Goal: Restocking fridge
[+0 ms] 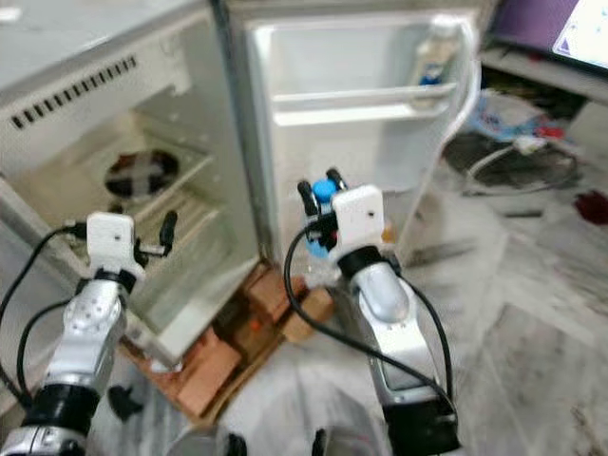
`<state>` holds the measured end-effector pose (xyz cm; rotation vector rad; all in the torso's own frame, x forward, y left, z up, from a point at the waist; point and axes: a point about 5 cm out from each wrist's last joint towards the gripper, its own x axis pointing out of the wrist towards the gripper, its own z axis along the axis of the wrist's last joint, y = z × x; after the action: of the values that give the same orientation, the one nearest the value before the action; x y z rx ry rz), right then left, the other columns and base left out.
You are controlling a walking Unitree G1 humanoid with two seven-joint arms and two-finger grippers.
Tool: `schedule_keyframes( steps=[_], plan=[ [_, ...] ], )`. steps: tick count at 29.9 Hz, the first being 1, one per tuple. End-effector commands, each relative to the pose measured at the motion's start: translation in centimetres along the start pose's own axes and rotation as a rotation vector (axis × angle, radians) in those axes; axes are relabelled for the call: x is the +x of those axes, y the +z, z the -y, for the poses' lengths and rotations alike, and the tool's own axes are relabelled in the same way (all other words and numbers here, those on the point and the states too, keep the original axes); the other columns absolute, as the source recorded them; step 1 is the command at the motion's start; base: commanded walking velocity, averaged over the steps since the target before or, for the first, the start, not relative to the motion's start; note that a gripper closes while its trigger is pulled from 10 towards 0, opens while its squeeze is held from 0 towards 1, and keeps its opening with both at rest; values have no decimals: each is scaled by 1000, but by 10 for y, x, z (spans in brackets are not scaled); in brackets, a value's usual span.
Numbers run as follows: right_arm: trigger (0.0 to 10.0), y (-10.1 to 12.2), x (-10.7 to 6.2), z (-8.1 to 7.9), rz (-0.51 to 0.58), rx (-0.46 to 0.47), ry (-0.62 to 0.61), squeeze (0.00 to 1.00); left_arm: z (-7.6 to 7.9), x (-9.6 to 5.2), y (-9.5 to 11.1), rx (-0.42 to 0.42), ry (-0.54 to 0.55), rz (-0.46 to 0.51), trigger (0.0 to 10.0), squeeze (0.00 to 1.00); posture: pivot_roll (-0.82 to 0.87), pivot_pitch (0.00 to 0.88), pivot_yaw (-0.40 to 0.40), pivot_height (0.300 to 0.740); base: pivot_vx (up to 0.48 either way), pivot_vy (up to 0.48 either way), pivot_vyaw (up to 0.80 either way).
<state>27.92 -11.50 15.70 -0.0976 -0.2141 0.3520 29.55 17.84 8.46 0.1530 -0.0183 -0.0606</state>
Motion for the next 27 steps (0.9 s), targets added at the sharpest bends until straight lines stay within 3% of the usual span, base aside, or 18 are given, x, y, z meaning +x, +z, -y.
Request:
schedule_keyframes(
  steps=[1, 12, 16, 27],
  plan=[
    [10000, 11, 3, 4, 50, -12, -19, 0, 0, 1, 5, -5, -14, 20, 10000, 0, -30, 48, -1, 740, 0, 0, 0],
    [10000, 11, 4, 5, 51, -29, -25, 0, 3, 0, 7, 1, -26, 36, 10000, 0, -29, 49, -4, 740, 0, 0, 0],
    [10000, 12, 4, 4, 54, -33, -23, 0, 4, -1, 7, -3, -31, 39, 10000, 0, -30, 49, -4, 740, 0, -322, 0],
    [10000, 10, 2, 2, 47, -27, -16, 0, 4, -2, 9, -8, -39, 55, 10000, 0, -34, 54, -4, 740, 371, -178, 0]
  ],
)
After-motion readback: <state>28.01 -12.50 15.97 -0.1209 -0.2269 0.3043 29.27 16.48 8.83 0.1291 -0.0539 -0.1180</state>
